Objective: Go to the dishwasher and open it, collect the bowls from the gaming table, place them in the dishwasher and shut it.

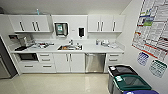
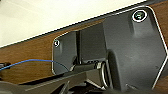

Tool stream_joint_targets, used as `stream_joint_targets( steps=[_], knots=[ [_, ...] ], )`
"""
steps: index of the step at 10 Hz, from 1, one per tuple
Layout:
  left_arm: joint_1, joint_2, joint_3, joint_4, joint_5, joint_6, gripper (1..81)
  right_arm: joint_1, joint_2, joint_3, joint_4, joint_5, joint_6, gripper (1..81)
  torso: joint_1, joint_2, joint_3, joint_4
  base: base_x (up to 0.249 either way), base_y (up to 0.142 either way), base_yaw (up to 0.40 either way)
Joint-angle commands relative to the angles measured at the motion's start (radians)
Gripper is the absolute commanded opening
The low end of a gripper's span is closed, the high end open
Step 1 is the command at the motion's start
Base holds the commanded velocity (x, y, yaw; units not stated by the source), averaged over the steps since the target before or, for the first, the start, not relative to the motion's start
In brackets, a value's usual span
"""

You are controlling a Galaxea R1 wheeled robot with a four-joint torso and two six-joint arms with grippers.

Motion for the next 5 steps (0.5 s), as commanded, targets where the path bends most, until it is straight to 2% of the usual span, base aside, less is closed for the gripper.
stream_joint_targets(
  steps=[1,5],
  knots=[
    [-0.048,-0.02,0.019,-0.008,0.051,0.005,81.1,0.05,-0.014,0.028,0.002,-0.057,-0.003,81.1,0.0,0.0,0.0,0.0,0.096,0.0,0.0],
    [-0.048,-0.02,0.019,-0.008,0.051,0.005,81.1,0.048,-0.014,0.031,0.002,-0.057,-0.003,81.1,0.0,0.0,0.0,0.0,0.095,0.0,0.0]
  ],
)
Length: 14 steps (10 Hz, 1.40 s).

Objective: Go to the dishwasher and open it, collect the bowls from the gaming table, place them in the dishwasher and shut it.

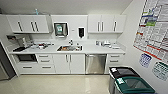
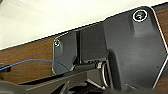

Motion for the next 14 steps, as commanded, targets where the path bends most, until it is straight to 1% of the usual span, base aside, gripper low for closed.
stream_joint_targets(
  steps=[1,14],
  knots=[
    [-0.048,-0.022,0.019,-0.008,0.051,0.005,81.1,0.048,-0.014,0.028,0.002,-0.056,-0.003,81.1,0.0,0.0,0.0,0.0,0.093,0.0,0.0],
    [-0.047,-0.026,0.02,-0.008,0.05,0.005,81.1,0.048,-0.01,0.028,0.002,-0.056,-0.003,81.1,-0.001,0.0,0.0,0.0,0.086,0.0,0.0]
  ],
)
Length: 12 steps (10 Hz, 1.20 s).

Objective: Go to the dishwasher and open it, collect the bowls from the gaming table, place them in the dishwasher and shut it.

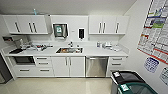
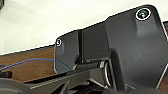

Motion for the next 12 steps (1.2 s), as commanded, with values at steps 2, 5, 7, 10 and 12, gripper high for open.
stream_joint_targets(
  steps=[2,5,7,10,12],
  knots=[
    [-0.052,-0.017,0.02,-0.007,0.049,0.005,81.1,0.052,-0.018,0.024,0.002,-0.055,-0.003,81.1,0.0,0.0,0.0,0.0,0.091,0.0,0.0],
    [-0.052,-0.017,0.02,-0.007,0.051,0.005,81.1,0.052,-0.016,0.024,0.002,-0.055,-0.003,81.1,0.001,0.0,0.0,0.0,0.095,0.0,0.0],
    [-0.052,-0.018,0.02,-0.007,0.049,0.005,81.1,0.052,-0.015,0.024,0.002,-0.055,-0.003,81.1,-0.001,0.0,0.0,0.0,0.099,0.0,0.0],
    [-0.052,-0.019,0.031,-0.006,0.051,0.005,81.1,0.052,-0.018,0.024,0.002,-0.055,-0.006,81.1,0.0,0.0,0.0,0.0,0.113,0.0,0.0],
    [-0.052,-0.02,0.031,-0.007,0.049,0.005,81.1,0.052,-0.015,0.024,0.002,-0.055,-0.006,81.1,-0.001,0.0,0.0,0.0,0.113,0.0,0.0]
  ],
)
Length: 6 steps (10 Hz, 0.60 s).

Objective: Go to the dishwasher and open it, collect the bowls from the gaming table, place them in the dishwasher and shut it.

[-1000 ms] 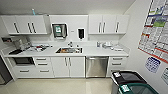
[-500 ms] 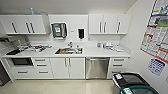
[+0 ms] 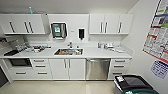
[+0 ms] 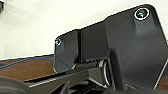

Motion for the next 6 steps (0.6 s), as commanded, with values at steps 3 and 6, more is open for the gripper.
stream_joint_targets(
  steps=[3,6],
  knots=[
    [-0.049,-0.02,0.019,-0.006,0.051,0.005,81.1,0.05,-0.011,0.017,0.003,-0.053,-0.005,81.1,0.0,0.0,0.0,0.0,0.113,0.0,0.0],
    [-0.049,-0.022,0.019,-0.006,0.051,0.005,81.1,0.052,-0.011,0.015,0.003,-0.053,-0.005,81.1,0.0,0.0,0.0,0.0,0.119,0.0,0.0]
  ],
)
